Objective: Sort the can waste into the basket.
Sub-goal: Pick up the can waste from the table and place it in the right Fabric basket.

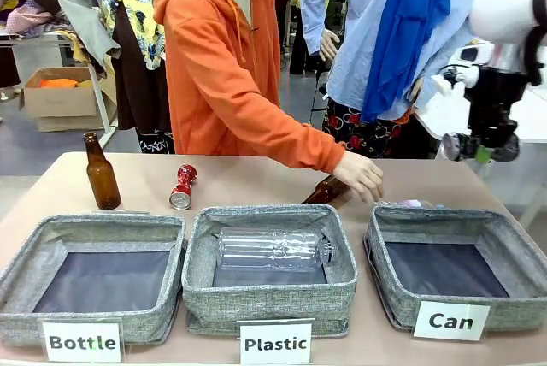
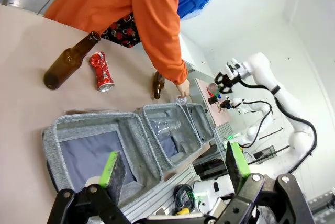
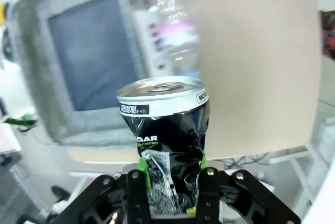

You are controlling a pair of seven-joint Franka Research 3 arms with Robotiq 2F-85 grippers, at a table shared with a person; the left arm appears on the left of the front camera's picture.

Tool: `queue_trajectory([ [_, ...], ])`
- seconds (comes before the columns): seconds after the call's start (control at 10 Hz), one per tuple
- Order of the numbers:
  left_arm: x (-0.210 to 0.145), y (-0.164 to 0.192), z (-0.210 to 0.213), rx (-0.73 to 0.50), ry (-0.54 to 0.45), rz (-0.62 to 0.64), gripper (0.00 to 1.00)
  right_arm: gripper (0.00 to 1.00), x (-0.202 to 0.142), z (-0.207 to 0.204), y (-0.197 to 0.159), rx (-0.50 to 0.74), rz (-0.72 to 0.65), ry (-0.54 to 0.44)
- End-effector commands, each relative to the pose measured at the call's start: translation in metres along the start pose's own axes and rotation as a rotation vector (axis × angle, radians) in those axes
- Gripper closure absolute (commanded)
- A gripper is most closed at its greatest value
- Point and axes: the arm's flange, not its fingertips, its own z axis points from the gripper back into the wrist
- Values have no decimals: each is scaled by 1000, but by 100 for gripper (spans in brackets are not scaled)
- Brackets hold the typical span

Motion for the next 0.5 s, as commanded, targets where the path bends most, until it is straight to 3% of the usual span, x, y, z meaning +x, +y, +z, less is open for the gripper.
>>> queue_trajectory([
  [0.0,2,0,-2,-22,-15,-22,0,100,-6,-18,71,-44,78,-17],
  [0.2,2,0,-2,-22,-15,-22,0,100,-19,-38,130,-94,95,-60],
  [0.4,2,0,-2,-22,-15,-22,0,100,-28,-51,152,-105,81,-90],
])
